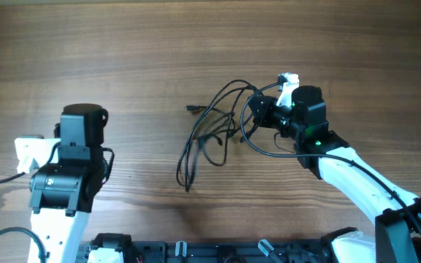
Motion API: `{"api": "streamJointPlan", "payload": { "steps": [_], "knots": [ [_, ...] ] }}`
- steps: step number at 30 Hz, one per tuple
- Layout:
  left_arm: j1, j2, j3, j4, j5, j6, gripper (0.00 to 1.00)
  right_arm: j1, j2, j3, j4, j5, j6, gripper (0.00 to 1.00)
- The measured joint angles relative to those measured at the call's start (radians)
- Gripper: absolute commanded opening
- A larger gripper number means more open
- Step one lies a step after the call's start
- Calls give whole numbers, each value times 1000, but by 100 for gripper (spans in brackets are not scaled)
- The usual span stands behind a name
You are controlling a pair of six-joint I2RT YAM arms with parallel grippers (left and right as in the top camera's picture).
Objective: Untangle cables
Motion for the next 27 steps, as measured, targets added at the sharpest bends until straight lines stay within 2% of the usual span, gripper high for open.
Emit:
{"api": "streamJointPlan", "payload": {
  "steps": [2, 8, 14, 18, 22, 27],
  "knots": [
    [16, 0, 0, 0, 18, 23, 50, 0, 0, 0, 0, 0, 0, 4],
    [16, 18, 0, 15, 159, 181, 71, 0, 0, 0, 0, 0, -3, 4],
    [16, 111, 0, 50, 319, 372, 76, 0, 0, 0, 4, 0, -3, 4],
    [16, 174, 0, 123, 507, 532, 84, 0, 0, 0, 23, 0, -3, 4],
    [16, 246, 0, 153, 654, 682, 86, 0, 0, 0, 42, 0, -3, 4],
    [-20, 320, 0, 179, 763, 854, 87, 0, 0, 0, 85, -8, -3, 4]
  ]
}}
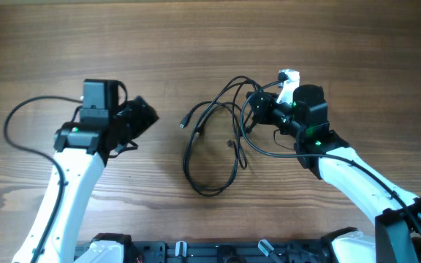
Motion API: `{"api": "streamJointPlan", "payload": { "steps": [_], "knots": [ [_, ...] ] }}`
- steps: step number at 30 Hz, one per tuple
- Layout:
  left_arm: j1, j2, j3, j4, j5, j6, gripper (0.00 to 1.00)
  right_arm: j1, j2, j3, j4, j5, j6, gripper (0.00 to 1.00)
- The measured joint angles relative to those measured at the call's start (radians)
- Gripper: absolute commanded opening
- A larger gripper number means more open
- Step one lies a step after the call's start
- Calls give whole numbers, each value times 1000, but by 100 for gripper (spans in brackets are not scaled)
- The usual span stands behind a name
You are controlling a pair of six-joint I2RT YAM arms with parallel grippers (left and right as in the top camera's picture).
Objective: Untangle cables
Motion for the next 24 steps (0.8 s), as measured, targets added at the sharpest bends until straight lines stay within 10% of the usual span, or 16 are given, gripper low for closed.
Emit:
{"api": "streamJointPlan", "payload": {
  "steps": [12, 24],
  "knots": [
    [-210, 36, 0, 132, 116, 238, 95, -1, 0, -6, 507, -304, -50, 4],
    [-218, 36, 0, 235, 119, 250, 94, -1, 0, -6, 609, -612, -49, 4]
  ]
}}
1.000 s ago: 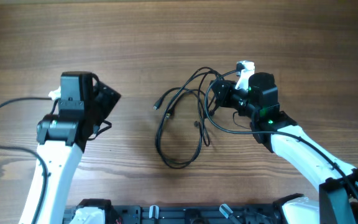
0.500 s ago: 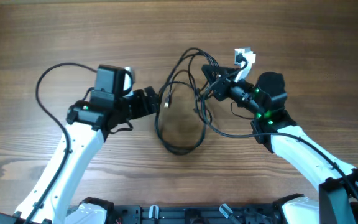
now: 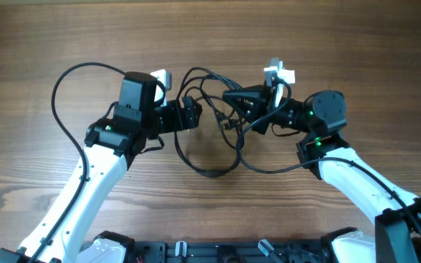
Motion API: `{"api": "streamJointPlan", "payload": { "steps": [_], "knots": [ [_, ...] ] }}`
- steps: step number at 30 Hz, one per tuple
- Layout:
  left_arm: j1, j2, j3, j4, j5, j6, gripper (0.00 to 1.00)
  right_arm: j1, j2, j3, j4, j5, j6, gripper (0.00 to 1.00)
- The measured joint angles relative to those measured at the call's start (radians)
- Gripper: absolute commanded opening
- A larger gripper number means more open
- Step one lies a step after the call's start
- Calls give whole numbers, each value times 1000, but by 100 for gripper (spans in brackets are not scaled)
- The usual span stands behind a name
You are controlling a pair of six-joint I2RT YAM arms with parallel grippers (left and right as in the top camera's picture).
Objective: Untangle cables
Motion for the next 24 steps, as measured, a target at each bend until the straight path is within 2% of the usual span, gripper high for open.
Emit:
{"api": "streamJointPlan", "payload": {
  "steps": [3, 6, 13, 17, 24],
  "knots": [
    [0, 0, 0, 52, 0, -12, 93, 0, 0, 0, 1, -43, 0, 4],
    [0, 0, 0, 111, 0, -24, 88, 0, 0, 0, 1, -71, 0, 4],
    [-3, 0, 0, 203, -31, -14, 89, 0, 0, 0, 2, -105, 10, 4],
    [-6, 6, 0, 256, -50, 59, 89, 0, 0, 0, 2, -130, 31, 4],
    [-32, 19, 0, 320, -61, 326, 94, 0, 0, 0, 5, -171, 115, 4]
  ]
}}
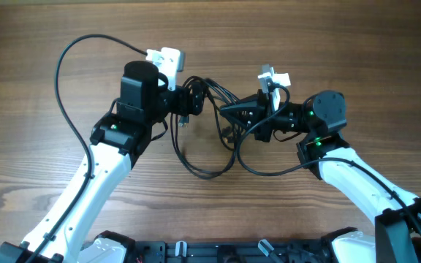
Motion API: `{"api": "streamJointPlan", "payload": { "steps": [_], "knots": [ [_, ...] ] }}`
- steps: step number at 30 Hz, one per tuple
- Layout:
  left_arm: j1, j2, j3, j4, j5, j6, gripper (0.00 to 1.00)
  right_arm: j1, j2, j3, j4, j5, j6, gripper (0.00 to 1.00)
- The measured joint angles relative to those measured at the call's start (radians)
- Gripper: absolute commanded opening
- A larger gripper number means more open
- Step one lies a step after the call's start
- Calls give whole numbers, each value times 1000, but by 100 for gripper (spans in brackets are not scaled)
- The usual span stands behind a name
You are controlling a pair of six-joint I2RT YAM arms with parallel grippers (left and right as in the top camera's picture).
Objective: Untangle cables
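Between the two arms, in the overhead view, hangs a tangle of thin black cables (209,172). Its strands stretch between the grippers and a loop sags onto the wooden table (342,44). My left gripper (198,101) comes in from the left and is shut on strands at the tangle's upper left. A small plug (183,121) dangles just below it. My right gripper (229,115) comes in from the right, shut on strands at the tangle's right side. The grip points themselves are mostly hidden by the fingers.
The left arm's own black supply cable (68,55) arcs over the table at the upper left. A black rack (196,252) runs along the near edge between the arm bases. Bare wood lies on the far side and at both ends.
The left gripper has shifted up and a little right with cable strands in it. The right gripper has barely moved. The strands between them are tauter and the loop below has narrowed.
At first the left arm was folded at the far left while the right gripper held the tangle's right side. Then the left gripper was nearer the cables, then at the tangle's left edge with the right gripper shifted left. Now both grippers hold the tangle between them.
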Motion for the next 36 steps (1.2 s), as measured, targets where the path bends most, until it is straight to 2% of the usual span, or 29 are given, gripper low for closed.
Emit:
{"api": "streamJointPlan", "payload": {
  "steps": [2, 3, 4, 5, 7, 8, 17, 21, 22, 23, 25, 31, 36],
  "knots": [
    [-25, 0, 0, 13, 1, 97, 90, 0, 0, 0, 0, -8, 28, 4],
    [-37, 0, 0, 18, 1, 130, 80, 0, 0, 0, 0, -14, 42, 4],
    [-55, 0, 0, 27, 3, 177, 56, 0, 0, 0, 0, -20, 60, 4],
    [-66, 0, 0, 34, 5, 198, 38, 0, 0, 0, 0, -24, 72, 4],
    [-83, 0, 0, 50, 9, 240, 12, 0, 0, 0, 1, -26, 93, 4],
    [-86, 0, 0, 52, 11, 255, 4, 0, 0, 0, 3, -26, 107, 4],
    [-88, 2, 0, 47, 16, 303, 4, -1, 0, 0, 4, -20, 133, 4],
    [-88, 2, 0, 58, 15, 298, 4, -1, 0, 0, 2, -16, 143, 35],
    [-88, 1, 0, 63, 15, 295, 4, -1, 0, 0, 3, -10, 141, 61],
    [-87, -4, 0, 68, 15, 291, 4, -1, 0, 0, 4, -2, 139, 77],
    [-87, -24, 0, 69, 11, 287, 4, -1, 0, 0, -2, 29, 144, 99],
    [-80, -128, 0, 68, -150, 193, 4, -1, 0, 0, -91, 139, 117, 100],
    [-32, -203, 0, 62, -215, 79, 4, -1, 0, 0, -229, 205, 35, 100]
  ]
}}
